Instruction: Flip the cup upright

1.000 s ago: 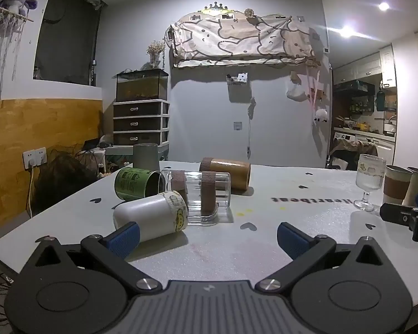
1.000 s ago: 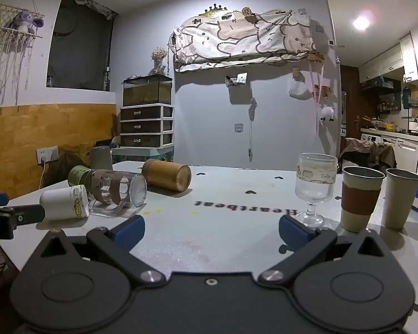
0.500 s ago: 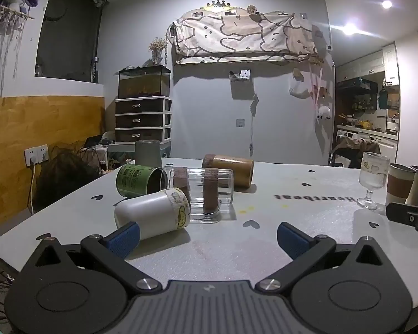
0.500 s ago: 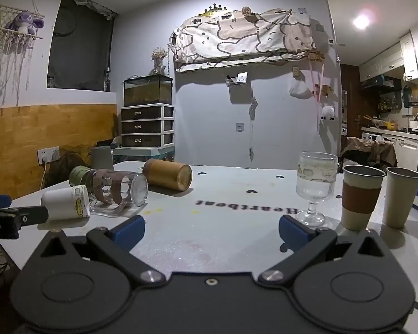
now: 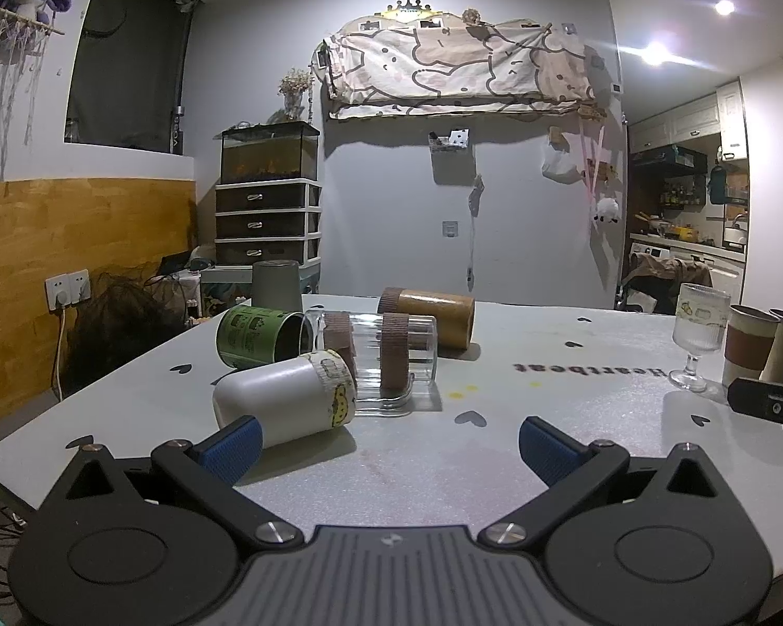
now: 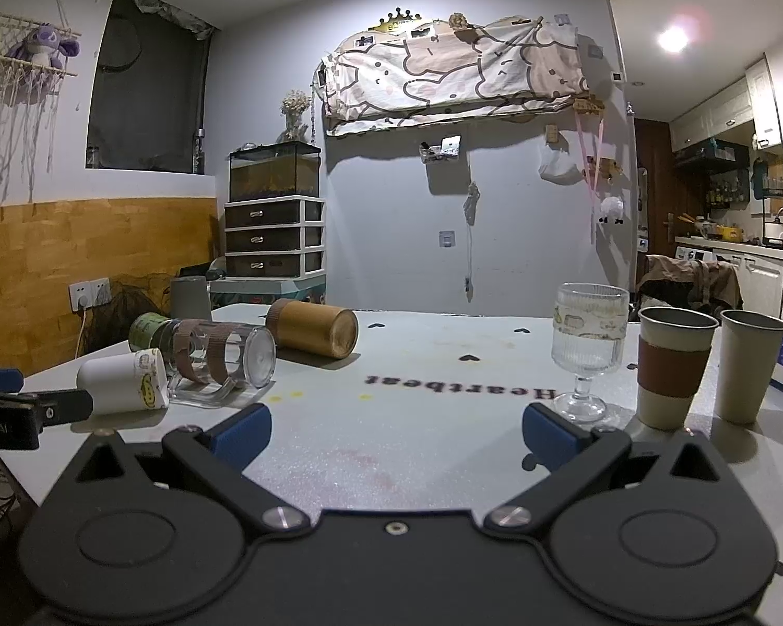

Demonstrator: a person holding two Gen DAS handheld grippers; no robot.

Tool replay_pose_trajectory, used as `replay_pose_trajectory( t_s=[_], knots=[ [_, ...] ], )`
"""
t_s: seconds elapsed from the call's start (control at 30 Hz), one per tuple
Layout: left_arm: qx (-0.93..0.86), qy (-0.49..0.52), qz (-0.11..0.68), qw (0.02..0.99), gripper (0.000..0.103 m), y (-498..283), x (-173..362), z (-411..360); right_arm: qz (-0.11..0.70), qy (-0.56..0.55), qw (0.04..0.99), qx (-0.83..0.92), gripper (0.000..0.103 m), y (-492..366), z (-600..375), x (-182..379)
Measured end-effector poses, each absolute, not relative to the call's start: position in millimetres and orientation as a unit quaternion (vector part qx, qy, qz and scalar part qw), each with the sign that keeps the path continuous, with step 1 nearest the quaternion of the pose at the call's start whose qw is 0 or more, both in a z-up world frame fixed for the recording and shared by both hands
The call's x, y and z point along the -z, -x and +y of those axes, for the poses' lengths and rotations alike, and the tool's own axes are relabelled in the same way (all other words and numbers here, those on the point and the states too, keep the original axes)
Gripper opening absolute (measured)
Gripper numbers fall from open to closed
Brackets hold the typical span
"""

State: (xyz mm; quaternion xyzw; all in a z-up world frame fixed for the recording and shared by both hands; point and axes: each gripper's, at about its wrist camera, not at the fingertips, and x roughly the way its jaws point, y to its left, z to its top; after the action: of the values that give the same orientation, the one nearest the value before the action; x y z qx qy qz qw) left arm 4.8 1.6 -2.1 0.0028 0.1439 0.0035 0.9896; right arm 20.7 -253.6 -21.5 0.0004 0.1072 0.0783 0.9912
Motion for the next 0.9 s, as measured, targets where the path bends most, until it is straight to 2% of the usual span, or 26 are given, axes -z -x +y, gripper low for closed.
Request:
replay_pose_trajectory(
  t_s=[0.9],
  knots=[
    [-0.003, -0.004, 0.146, 0.989, 0.103, -6.3, 8.2, -0.3, 0.107, -0.004, 0.991, -0.079, 0.103, -17.8, -257.6, 21.5]
  ],
)
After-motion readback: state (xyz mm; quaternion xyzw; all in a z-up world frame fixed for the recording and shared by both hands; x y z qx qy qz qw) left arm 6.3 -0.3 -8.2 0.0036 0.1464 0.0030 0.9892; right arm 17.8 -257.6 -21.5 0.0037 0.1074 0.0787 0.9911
